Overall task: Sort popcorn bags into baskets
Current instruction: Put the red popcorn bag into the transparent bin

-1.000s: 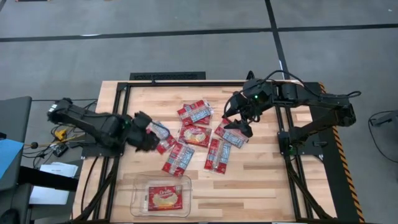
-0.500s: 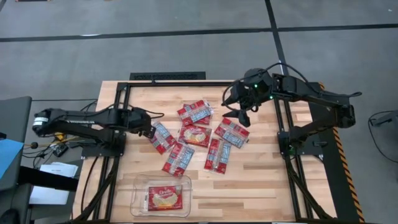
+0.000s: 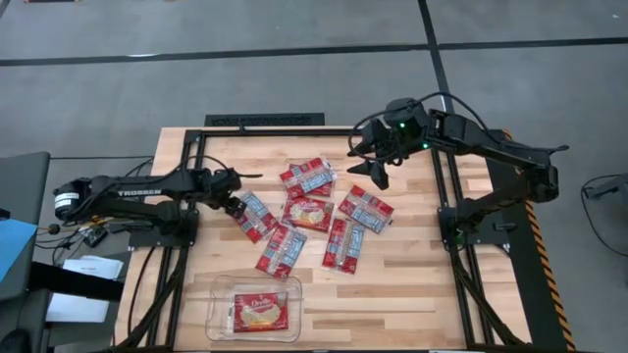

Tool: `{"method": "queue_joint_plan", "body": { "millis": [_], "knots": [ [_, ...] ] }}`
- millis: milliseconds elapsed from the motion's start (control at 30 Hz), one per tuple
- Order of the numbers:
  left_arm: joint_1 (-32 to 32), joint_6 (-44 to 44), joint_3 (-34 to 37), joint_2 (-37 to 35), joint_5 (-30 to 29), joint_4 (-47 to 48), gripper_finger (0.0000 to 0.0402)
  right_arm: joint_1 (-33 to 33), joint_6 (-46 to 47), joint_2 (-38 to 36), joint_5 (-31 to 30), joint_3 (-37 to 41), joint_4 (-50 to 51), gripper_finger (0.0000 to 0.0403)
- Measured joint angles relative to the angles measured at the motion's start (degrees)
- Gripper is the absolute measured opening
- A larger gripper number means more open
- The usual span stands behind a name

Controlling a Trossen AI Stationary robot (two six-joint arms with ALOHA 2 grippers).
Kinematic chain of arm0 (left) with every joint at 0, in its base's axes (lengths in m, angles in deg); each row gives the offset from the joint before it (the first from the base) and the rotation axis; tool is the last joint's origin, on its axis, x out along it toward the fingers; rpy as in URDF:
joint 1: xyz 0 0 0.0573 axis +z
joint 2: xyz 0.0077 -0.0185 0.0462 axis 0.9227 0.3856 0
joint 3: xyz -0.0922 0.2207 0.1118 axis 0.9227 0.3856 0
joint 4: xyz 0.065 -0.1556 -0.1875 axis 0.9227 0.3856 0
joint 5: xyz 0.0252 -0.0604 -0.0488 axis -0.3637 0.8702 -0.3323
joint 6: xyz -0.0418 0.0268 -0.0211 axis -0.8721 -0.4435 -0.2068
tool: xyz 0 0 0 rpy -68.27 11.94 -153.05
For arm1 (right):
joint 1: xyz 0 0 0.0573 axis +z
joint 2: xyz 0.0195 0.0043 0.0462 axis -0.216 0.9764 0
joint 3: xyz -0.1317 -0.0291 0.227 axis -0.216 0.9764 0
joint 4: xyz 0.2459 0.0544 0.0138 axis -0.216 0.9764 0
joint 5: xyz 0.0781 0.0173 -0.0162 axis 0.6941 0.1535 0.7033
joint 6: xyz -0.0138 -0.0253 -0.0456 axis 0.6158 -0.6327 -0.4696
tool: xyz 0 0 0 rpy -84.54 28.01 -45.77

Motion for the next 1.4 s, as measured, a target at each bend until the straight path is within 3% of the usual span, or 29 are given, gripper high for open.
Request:
{"method": "queue_joint_plan", "body": {
  "millis": [333, 567, 800, 1067, 1233, 1400],
  "knots": [
    [8.3, 5.6, 6.9, 0.0, 10.5, -10.9, 0.0241, 0.8, 1.6, 2.0, -0.1, 0.0, -2.6, 0.026],
    [10.2, 8.7, 8.1, 0.0, 15.6, -13.6, 0.0227, 1.1, 1.4, 2.3, -0.1, 0.0, -2.7, 0.026],
    [10.2, 6.7, 10.9, 2.7, 19.5, -20.5, 0.0155, 1.0, 1.3, 2.3, -0.1, 0.0, -4.2, 0.026],
    [10.0, 8.1, 11.6, 4.2, 21.8, -23.2, 0.0015, 0.7, 1.1, 2.3, -0.1, 0.0, -4.1, 0.026],
    [10.0, 6.3, 11.3, 5.2, 21.6, -22.8, 0.0002, 0.7, 1.0, 2.3, -0.1, 0.0, -3.9, 0.026],
    [9.0, 4.9, 6.6, 3.8, 21.3, -19.1, 0.0, 0.7, 0.2, 2.3, -0.1, 0.0, -3.7, 0.026]
  ]
}}
